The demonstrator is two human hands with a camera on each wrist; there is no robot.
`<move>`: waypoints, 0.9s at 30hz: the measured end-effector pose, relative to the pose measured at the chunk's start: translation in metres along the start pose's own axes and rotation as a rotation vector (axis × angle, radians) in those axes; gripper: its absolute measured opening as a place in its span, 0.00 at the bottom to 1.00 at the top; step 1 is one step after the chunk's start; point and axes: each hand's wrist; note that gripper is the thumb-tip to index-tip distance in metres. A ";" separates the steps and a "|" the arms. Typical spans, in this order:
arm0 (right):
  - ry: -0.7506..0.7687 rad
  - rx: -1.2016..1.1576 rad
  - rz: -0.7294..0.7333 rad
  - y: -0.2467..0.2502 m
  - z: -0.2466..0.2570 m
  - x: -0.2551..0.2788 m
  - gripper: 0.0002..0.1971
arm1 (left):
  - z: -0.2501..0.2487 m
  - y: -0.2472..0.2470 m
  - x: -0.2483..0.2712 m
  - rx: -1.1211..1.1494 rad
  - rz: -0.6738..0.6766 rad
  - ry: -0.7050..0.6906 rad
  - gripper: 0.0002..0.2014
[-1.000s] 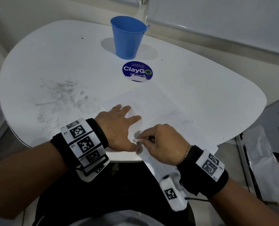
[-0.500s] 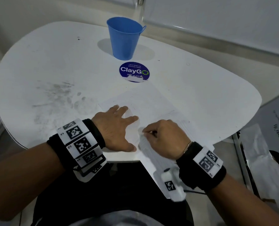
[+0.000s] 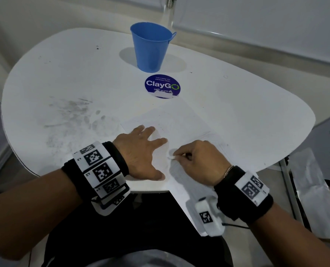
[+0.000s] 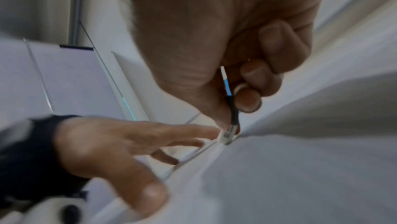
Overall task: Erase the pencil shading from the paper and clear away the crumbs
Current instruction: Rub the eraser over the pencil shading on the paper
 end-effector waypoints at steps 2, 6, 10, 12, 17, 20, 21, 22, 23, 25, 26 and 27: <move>-0.028 0.016 -0.079 0.001 -0.002 -0.002 0.10 | 0.001 0.000 0.000 0.001 -0.004 -0.001 0.49; 0.095 0.010 0.093 -0.011 0.014 0.014 0.09 | 0.000 -0.001 -0.001 -0.005 -0.004 0.000 0.50; 0.021 0.011 -0.030 -0.003 -0.002 -0.001 0.10 | 0.001 -0.001 -0.001 -0.003 -0.007 -0.003 0.50; -0.011 0.027 -0.094 -0.001 -0.007 -0.003 0.10 | 0.001 -0.001 -0.001 0.000 -0.012 -0.004 0.49; 0.099 0.014 0.073 -0.008 0.006 0.009 0.09 | 0.000 0.000 0.000 -0.002 -0.011 -0.008 0.49; 0.027 -0.014 -0.038 -0.003 -0.003 -0.002 0.10 | 0.001 0.001 0.000 -0.001 -0.001 -0.009 0.49; 0.019 -0.006 -0.073 -0.003 -0.004 -0.003 0.10 | 0.001 0.001 0.000 0.000 -0.001 -0.010 0.49; 0.029 0.011 -0.076 -0.004 -0.003 -0.001 0.10 | 0.001 0.000 0.000 0.001 -0.002 -0.009 0.49; 0.056 0.021 -0.049 -0.007 0.000 0.002 0.10 | 0.000 0.000 0.000 0.002 -0.005 -0.008 0.49; 0.108 0.013 0.042 -0.011 0.011 0.011 0.11 | 0.000 -0.001 0.000 0.001 -0.011 -0.005 0.49; 0.109 0.011 0.058 -0.010 0.014 0.012 0.11 | -0.001 -0.001 0.000 0.000 -0.012 -0.005 0.49; 0.092 0.009 0.039 -0.009 0.012 0.008 0.10 | 0.000 -0.001 0.000 0.001 -0.013 -0.004 0.49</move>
Point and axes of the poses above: each hand's wrist, its own x-axis away from the middle knuckle, its own y-axis out of the back of the hand, z = x × y, and after that the axes turned 3 degrees about -y, right-handed
